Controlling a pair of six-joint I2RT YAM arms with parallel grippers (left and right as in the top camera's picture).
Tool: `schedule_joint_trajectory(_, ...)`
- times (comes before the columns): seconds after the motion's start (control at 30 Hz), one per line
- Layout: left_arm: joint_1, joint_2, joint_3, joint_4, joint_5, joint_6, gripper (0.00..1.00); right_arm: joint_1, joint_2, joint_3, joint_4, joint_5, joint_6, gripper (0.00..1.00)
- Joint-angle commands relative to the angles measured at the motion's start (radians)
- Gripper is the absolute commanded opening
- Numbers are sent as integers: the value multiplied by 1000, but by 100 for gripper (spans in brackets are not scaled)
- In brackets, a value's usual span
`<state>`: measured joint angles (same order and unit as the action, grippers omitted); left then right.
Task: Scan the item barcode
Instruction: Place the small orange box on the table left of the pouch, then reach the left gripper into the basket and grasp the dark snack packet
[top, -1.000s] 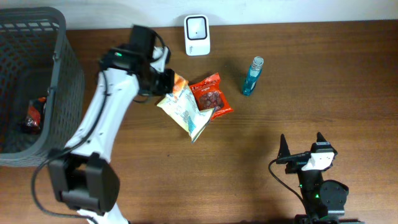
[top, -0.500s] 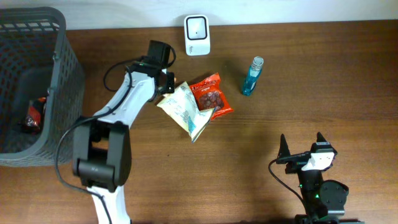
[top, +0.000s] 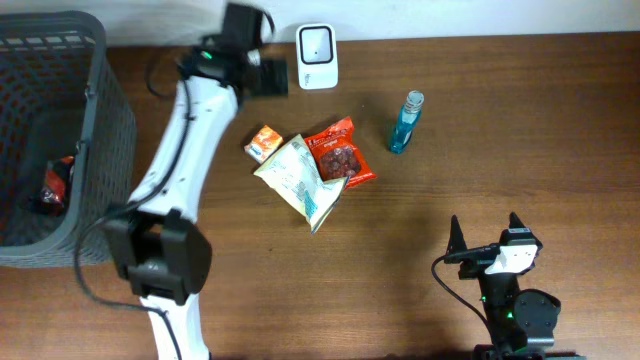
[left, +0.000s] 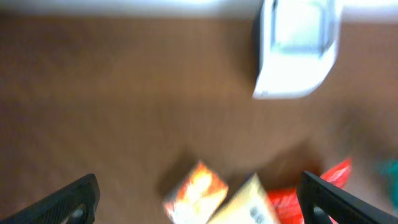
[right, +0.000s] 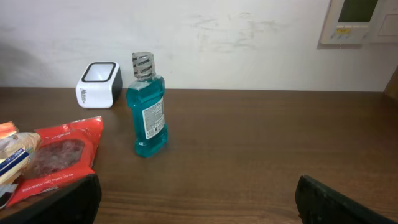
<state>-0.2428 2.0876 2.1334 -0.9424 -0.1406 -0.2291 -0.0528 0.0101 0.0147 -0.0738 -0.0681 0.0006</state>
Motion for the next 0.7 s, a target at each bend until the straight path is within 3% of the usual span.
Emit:
schedule_joint_trajectory(0.0,80,-114,217,-19,-102,26,99,-6,-7,-9,0,5,3,98)
schedule_joint_trajectory(0.13,262,-159,332,-64,-148,48,99,-6,-7,-9,-1,5,3,98)
schedule_joint_trajectory(0.43,705,-130,285,-281,-151,74,99,-6,-7,-9,-1,5,3,98)
schedule_joint_trajectory(0.67,813,-24,183,-314,-60,199,99,-6,-7,-9,0,5,3,98)
